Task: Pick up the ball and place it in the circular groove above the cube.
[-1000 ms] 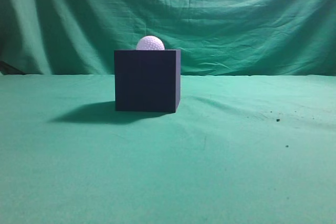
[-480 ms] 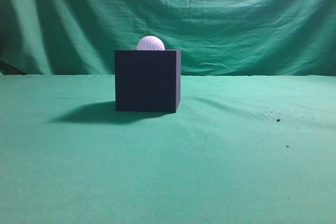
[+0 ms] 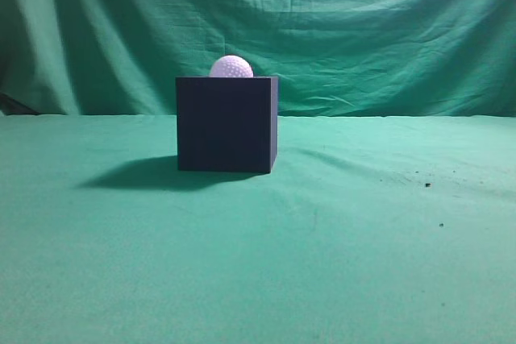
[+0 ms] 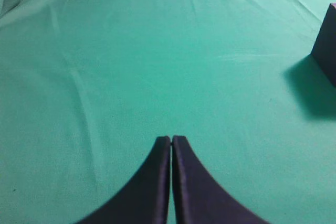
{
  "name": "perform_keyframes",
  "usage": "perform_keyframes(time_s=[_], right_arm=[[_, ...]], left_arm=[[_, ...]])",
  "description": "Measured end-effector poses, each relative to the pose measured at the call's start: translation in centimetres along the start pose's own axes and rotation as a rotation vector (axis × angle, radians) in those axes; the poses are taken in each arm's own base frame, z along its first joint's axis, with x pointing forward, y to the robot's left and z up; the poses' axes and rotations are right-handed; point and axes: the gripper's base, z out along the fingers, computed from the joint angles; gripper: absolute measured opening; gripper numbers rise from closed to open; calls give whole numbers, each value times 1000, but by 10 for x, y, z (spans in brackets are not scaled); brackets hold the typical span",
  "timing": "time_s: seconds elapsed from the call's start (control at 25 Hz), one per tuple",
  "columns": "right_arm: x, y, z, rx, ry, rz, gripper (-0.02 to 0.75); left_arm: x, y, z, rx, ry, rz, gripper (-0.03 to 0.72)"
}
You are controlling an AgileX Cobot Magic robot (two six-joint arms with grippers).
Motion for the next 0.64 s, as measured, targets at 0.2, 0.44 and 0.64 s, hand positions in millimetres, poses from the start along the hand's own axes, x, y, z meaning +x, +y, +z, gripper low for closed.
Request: perform_keyframes(time_s=[0.2,0.44,0.64], right_arm=[[4,0,1,-3,12,29,49],[4,0,1,-3,12,28,49],[4,0,1,-3,12,28,49]], left_arm=[[0,0,0,0,0,0,0],[0,0,0,0,0,0,0],[0,0,0,0,0,0,0]])
